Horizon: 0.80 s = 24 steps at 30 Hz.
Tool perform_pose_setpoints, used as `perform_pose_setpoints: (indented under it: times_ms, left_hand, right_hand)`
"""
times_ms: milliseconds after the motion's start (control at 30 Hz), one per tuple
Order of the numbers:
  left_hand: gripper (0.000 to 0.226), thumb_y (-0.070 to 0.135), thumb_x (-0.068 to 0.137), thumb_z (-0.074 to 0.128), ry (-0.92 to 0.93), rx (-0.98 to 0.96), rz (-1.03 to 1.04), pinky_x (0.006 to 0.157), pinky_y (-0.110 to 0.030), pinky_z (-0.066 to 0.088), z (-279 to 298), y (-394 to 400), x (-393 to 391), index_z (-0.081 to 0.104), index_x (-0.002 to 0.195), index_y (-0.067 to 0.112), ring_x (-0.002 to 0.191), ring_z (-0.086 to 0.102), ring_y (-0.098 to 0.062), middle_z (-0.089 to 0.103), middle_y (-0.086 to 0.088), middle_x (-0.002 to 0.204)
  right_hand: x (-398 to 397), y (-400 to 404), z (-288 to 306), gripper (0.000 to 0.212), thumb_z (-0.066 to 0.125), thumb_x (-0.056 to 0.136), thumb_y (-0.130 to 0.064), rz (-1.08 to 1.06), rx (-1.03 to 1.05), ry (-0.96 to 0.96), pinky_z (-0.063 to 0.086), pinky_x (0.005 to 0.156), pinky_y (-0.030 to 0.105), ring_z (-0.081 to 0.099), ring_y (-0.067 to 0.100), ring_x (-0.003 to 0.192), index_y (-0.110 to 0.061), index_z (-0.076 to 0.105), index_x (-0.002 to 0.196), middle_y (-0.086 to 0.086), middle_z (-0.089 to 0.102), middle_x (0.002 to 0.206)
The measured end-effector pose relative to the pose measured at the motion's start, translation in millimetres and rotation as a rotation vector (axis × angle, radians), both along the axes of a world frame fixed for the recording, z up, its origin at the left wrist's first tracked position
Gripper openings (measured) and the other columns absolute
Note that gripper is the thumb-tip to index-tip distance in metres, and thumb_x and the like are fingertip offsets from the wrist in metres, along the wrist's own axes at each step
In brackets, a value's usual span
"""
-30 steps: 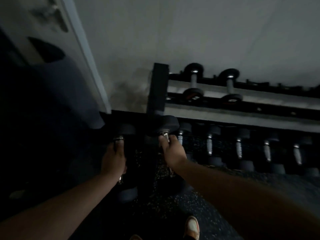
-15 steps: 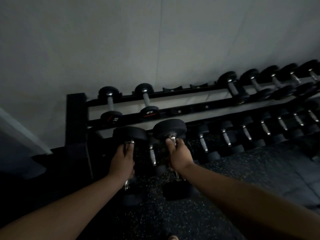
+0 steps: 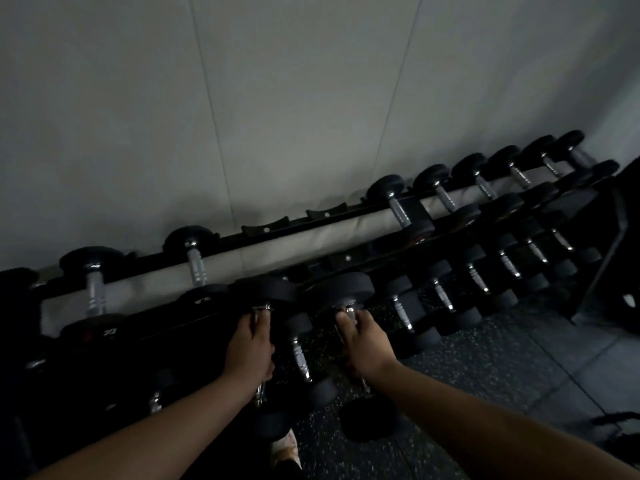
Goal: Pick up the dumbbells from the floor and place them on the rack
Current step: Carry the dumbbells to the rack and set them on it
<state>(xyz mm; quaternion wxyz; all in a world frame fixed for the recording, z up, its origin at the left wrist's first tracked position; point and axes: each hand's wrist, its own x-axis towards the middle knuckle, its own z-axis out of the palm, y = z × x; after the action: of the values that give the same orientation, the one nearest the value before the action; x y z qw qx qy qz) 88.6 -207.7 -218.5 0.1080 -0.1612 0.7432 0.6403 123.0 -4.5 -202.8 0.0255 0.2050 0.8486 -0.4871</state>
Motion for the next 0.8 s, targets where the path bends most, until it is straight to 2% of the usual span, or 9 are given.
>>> perform_pose_setpoints:
  times_ms: [200,367,500,600,667,733,800]
  left_hand:
    - [0.029,0.052,0.1,0.043,-0.006,0.006,0.015,0.035,-0.023,0.04,-9,45,-104,0.053,0.091,0.026,0.032,0.044,-0.017,0.052,-0.011,0.063]
    - [0.031,0.06,0.095,0.042,0.0,-0.024,0.062,0.037,-0.027,0.043,-14,73,-179,0.053,0.098,0.031,0.034,0.048,-0.017,0.056,-0.011,0.065]
    - [0.024,0.059,0.096,0.043,-0.03,-0.022,0.144,0.037,-0.026,0.041,-29,95,-227,0.053,0.091,0.038,0.034,0.046,-0.019,0.053,-0.011,0.062]
    - [0.03,0.056,0.097,0.044,-0.045,-0.052,0.213,0.035,-0.025,0.04,-45,105,-253,0.052,0.099,0.027,0.033,0.045,-0.017,0.052,-0.011,0.061]
    - [0.027,0.055,0.098,0.044,-0.061,-0.064,0.245,0.035,-0.026,0.041,-55,109,-269,0.053,0.1,0.029,0.033,0.046,-0.017,0.052,-0.011,0.06]
    - [0.027,0.056,0.097,0.045,-0.079,-0.061,0.287,0.035,-0.027,0.041,-65,110,-282,0.053,0.095,0.031,0.034,0.046,-0.018,0.052,-0.01,0.06]
    - [0.035,0.058,0.097,0.043,-0.11,-0.089,0.32,0.037,-0.028,0.04,-73,109,-292,0.052,0.098,0.025,0.036,0.047,-0.019,0.053,-0.01,0.06]
  right_hand:
    - [-95,44,-7,0.027,0.053,0.093,-0.053,-0.027,0.009,-0.014,0.049,0.07,0.035,0.066,0.025,0.078,-0.025,0.053,0.089,0.0,0.067,0.078]
    - [-171,80,-5,0.031,0.052,0.092,-0.054,-0.027,-0.071,-0.043,0.048,0.044,0.027,0.062,0.013,0.048,-0.023,0.053,0.089,0.006,0.066,0.067]
    - [-228,104,-19,0.031,0.049,0.094,-0.054,0.028,-0.1,-0.067,0.057,0.057,0.044,0.065,0.027,0.057,-0.024,0.053,0.095,0.009,0.066,0.071]
    - [-269,118,-32,0.033,0.047,0.094,-0.054,0.09,-0.083,-0.103,0.057,0.071,0.055,0.068,0.04,0.076,-0.023,0.053,0.101,0.012,0.068,0.085]
    - [-291,126,-41,0.036,0.047,0.091,-0.058,0.108,-0.099,-0.127,0.056,0.074,0.058,0.068,0.042,0.081,-0.024,0.053,0.101,0.014,0.069,0.089]
    - [-311,133,-51,0.039,0.044,0.087,-0.065,0.145,-0.099,-0.143,0.057,0.072,0.056,0.068,0.04,0.078,-0.028,0.052,0.096,0.013,0.07,0.085]
    - [-330,140,-61,0.042,0.042,0.084,-0.069,0.183,-0.076,-0.152,0.058,0.068,0.053,0.069,0.034,0.073,-0.029,0.051,0.092,0.008,0.069,0.079]
